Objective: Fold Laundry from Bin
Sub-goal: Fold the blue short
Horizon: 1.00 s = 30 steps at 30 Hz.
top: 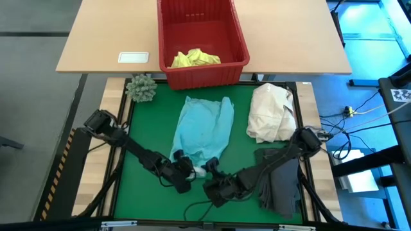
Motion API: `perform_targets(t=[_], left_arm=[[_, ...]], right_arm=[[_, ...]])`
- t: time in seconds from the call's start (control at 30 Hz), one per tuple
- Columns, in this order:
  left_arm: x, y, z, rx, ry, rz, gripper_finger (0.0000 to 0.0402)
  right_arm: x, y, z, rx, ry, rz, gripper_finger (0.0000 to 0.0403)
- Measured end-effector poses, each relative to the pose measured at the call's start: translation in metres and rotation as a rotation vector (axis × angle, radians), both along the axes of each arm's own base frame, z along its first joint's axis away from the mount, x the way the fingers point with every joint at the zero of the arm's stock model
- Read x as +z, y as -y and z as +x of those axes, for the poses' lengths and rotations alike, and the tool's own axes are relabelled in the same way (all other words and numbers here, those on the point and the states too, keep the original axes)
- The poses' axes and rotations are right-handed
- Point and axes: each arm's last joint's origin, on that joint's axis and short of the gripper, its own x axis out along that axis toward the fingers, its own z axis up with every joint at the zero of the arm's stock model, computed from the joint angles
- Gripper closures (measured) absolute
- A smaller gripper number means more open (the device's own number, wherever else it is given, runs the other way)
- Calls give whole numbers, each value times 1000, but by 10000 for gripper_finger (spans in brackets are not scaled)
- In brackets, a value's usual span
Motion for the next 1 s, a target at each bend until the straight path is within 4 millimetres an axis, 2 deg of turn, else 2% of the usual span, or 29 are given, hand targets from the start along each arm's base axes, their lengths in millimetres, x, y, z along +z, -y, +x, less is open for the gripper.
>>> perform_targets(t=[0.1, 0.47, 0.7, 0.83, 1.0], left_arm=[[2, -2, 3, -3, 0, -19, 395], [2, -3, 4, -16, -11, -41, 395], [2, -2, 4, -12, -9, -48, 395], [2, -2, 4, -11, -8, -49, 395], [2, -2, 4, -11, -7, -48, 394]], right_arm=[[-8, 3, 4, 8, -16, -34, 43], [-55, 5, 15, 16, -113, -137, 35], [-63, 11, 19, -14, -108, -173, 43], [-60, 13, 24, -53, -45, -185, 94], [-59, 13, 25, -53, -35, -181, 228]])
